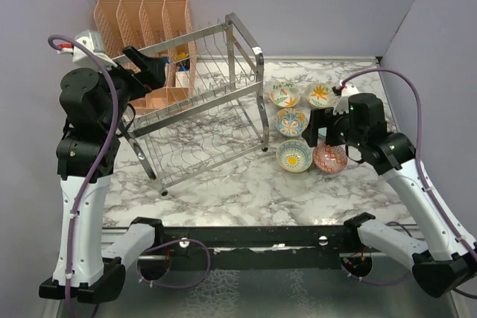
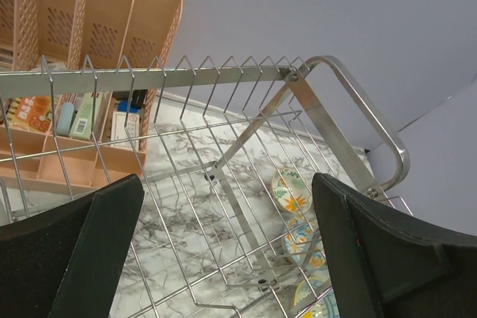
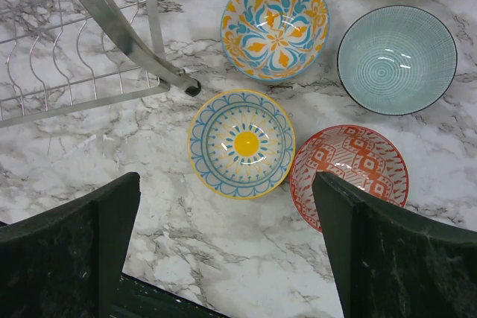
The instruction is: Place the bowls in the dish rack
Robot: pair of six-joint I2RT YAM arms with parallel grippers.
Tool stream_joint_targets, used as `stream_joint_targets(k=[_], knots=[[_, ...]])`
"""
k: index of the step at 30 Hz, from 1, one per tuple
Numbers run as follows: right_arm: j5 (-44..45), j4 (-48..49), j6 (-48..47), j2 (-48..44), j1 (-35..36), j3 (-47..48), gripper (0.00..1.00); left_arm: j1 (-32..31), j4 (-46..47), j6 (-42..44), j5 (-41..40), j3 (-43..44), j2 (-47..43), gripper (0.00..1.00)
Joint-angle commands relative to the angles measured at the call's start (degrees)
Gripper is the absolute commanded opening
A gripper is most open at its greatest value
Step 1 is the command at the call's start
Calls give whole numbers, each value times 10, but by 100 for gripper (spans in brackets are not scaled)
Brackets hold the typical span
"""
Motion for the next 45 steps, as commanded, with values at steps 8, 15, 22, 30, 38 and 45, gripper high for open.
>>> stream_joint_targets(k=[8,15,22,30,38,45], knots=[[19,41,12,-40,4,-26,99,-2,132,25,236,-39,-15,99],[0,34,2,-25,4,-49,99,-1,146,77,290,-50,-25,99],[-82,72,19,10,4,-101,87,-1,122,69,309,-30,-17,99],[-130,134,37,64,14,-159,77,-2,91,78,287,-16,-26,99],[-50,158,47,127,93,-144,77,-2,83,101,280,-34,-40,99],[-48,186,47,183,94,-146,76,-1,62,124,261,-35,-49,99]])
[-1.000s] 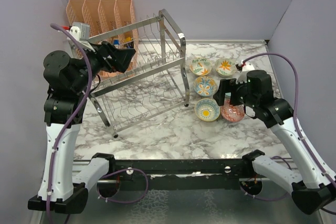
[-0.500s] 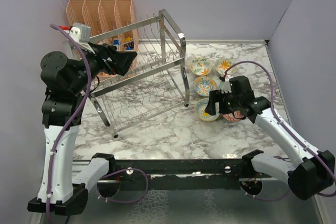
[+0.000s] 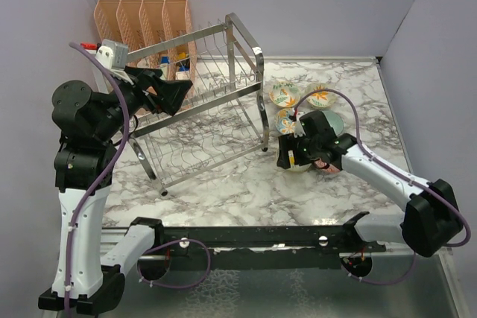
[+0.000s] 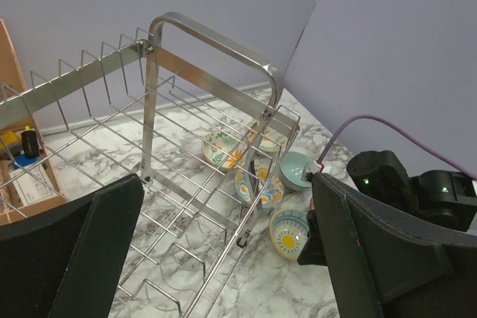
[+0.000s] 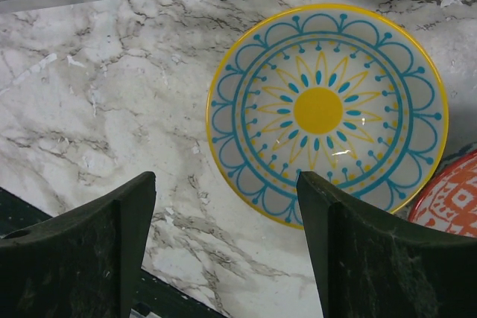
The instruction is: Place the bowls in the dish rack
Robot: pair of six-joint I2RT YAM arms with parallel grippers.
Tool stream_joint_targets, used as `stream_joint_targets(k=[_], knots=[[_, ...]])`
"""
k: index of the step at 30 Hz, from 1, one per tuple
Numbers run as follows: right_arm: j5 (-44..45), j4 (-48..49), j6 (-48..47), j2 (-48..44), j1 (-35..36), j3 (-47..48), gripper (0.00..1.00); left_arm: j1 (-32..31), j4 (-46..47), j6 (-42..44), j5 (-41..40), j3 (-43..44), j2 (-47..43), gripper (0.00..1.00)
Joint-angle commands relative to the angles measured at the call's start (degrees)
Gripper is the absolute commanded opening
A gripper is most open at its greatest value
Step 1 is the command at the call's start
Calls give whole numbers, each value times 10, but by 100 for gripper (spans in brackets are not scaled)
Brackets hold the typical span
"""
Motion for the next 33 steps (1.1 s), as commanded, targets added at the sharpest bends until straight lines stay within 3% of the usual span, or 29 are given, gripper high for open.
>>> stream_joint_targets(k=[1,7,17,28,30,33], knots=[[10,50,7,34,3,10,76,-2,-11,25,-22,-3,-15,99],[49,68,2,77,25,28,74,-1,-28,42,-42,-4,-22,99],[145,66,28,111,63,25,60,-2,-35,53,-52,-6,-29,99],[214,55,47,147,108,27,58,-2,-33,55,-54,-18,-31,99],[226,53,50,148,112,28,49,-2,-33,56,-55,-19,-32,99],[241,48,55,149,117,29,47,-2,-33,57,-56,-21,-32,99]])
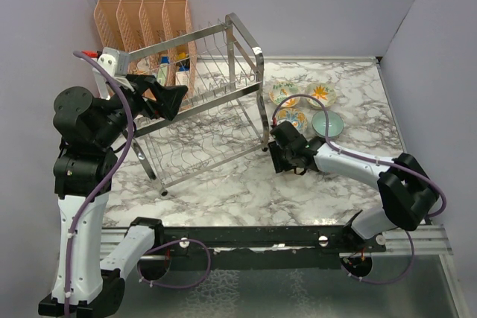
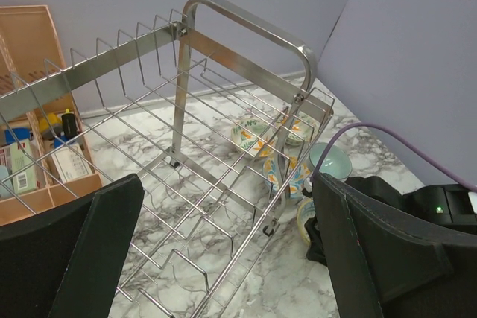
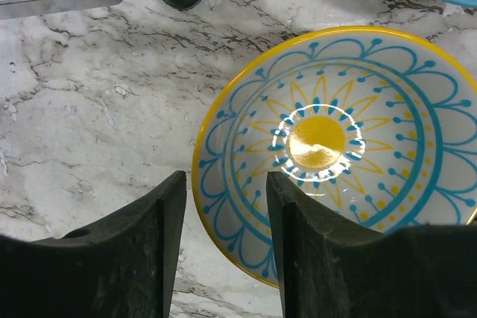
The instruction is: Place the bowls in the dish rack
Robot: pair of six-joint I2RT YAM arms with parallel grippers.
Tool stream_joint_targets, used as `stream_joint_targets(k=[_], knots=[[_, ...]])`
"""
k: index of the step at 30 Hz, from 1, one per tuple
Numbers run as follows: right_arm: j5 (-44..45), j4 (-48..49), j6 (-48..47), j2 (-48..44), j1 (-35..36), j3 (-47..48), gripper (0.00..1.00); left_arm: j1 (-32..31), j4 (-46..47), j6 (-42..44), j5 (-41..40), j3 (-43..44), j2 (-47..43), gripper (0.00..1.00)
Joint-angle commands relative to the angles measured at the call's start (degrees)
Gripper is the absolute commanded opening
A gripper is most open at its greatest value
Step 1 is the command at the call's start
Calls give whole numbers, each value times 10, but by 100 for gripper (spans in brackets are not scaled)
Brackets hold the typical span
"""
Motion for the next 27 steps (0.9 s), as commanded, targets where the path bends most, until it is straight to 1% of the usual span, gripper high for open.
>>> stream_joint_targets(k=[1,8,9,11,12,15,17,21,27], knots=[[56,-5,17,8,11,12,47,-2,2,10,-12,-3,-8,99],[68,-11,26,17,15,5,37,-3,1,10,-12,-5,-10,99],[69,-11,29,16,16,5,34,-3,1,11,-12,-5,-11,99],[70,-13,34,12,17,2,22,-3,0,10,-13,-6,-11,99],[71,-14,36,7,17,1,18,-3,0,10,-13,-5,-11,99],[77,-22,44,-11,19,2,8,-3,1,10,-13,-5,-11,99],[81,-28,49,-32,19,5,2,-3,1,9,-14,-4,-11,99],[66,-37,52,-85,20,15,1,-3,1,10,-15,-3,-10,99],[-10,-56,51,-173,20,40,1,-3,-1,5,-10,7,-7,99]])
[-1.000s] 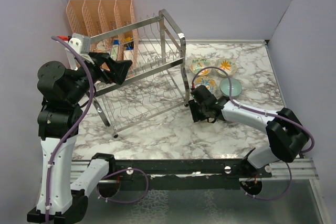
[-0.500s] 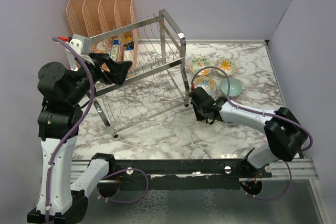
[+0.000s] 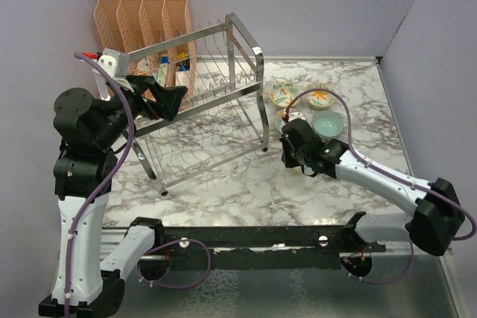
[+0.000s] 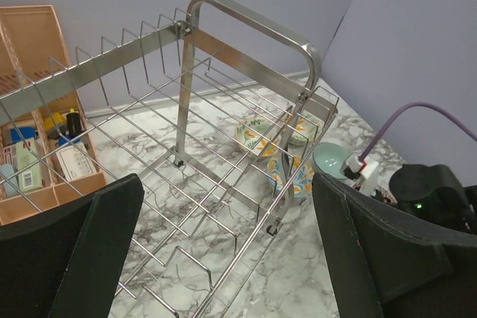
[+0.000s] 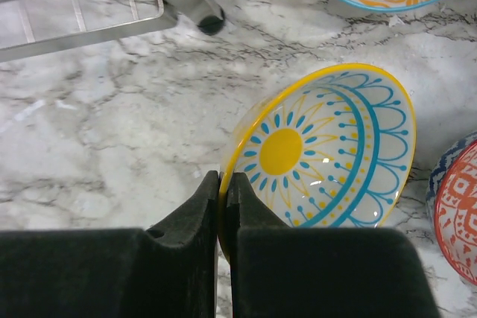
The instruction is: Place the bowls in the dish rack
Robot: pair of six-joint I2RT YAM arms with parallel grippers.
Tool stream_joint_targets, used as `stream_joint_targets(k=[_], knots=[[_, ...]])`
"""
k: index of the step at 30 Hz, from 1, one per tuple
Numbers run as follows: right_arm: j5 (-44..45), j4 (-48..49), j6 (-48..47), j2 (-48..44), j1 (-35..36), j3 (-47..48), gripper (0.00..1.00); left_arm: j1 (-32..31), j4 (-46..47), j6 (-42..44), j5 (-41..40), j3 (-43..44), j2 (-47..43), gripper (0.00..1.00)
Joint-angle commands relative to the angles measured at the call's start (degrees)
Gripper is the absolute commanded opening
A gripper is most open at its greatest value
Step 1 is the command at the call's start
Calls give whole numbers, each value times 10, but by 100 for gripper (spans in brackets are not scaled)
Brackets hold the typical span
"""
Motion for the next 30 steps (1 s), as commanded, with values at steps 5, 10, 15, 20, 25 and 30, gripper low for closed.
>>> stream_joint_targets(k=[5,10,15,20,25,30], knots=[[-144,-29,13,-117,21,50,1,-2,-4,-2,-3,23,0,99],[-178,-8,33,-126,118,56,1,-2,-3,-4,-4,32,6,99],[-218,64,57,-75,232,69,1,-2,-3,-9,0,44,11,99],[-349,218,90,-37,240,53,1,-2,-4,-12,2,57,13,99],[-431,287,107,42,240,88,1,-2,-11,-13,5,76,12,99],[-483,343,136,112,240,125,1,-2,-13,-10,5,94,15,99]])
